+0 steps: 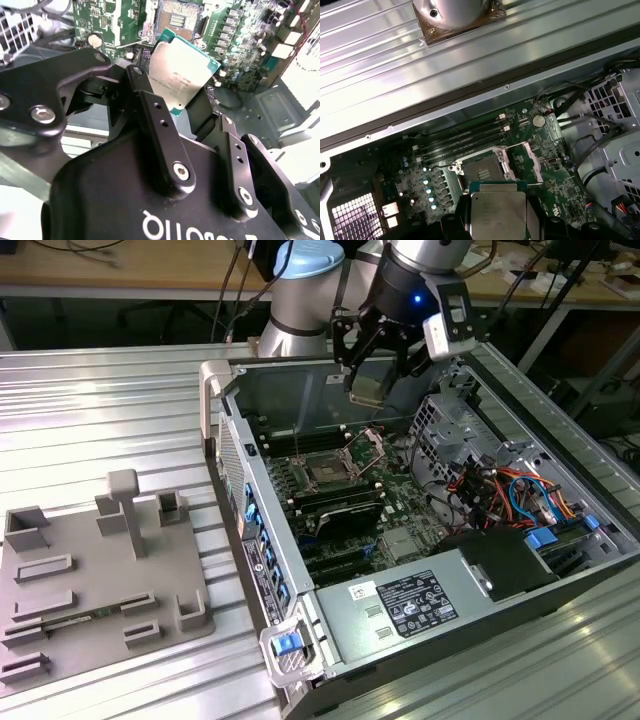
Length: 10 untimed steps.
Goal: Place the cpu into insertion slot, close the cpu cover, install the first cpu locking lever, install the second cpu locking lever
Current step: 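Place the cpu into insertion slot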
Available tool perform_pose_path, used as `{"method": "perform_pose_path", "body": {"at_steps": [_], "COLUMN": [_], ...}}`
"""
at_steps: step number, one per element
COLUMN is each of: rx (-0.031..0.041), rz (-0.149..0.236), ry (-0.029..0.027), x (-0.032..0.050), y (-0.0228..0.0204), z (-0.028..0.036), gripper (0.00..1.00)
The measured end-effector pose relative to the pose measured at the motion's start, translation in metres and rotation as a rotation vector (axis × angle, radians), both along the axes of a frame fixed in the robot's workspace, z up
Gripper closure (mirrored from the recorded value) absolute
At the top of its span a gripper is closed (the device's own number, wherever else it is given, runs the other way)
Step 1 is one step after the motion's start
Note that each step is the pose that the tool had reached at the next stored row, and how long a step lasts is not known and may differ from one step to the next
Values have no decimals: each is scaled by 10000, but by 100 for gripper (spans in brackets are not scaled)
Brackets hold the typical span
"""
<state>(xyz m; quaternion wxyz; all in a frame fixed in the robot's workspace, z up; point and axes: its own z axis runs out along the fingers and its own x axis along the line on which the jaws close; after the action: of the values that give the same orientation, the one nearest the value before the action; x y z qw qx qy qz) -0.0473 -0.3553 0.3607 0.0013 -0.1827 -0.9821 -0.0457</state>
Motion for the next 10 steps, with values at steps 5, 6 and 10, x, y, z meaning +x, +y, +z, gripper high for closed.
{"method": "perform_pose_path", "body": {"at_steps": [5,6,10], "rx": [0,-1,0], "rz": [-817,-948,-1513], "ry": [0,0,0], "x": [0,0,0], "y": [0,0,0], "z": [-18,-21,-33], "gripper": [46,46,46]}}
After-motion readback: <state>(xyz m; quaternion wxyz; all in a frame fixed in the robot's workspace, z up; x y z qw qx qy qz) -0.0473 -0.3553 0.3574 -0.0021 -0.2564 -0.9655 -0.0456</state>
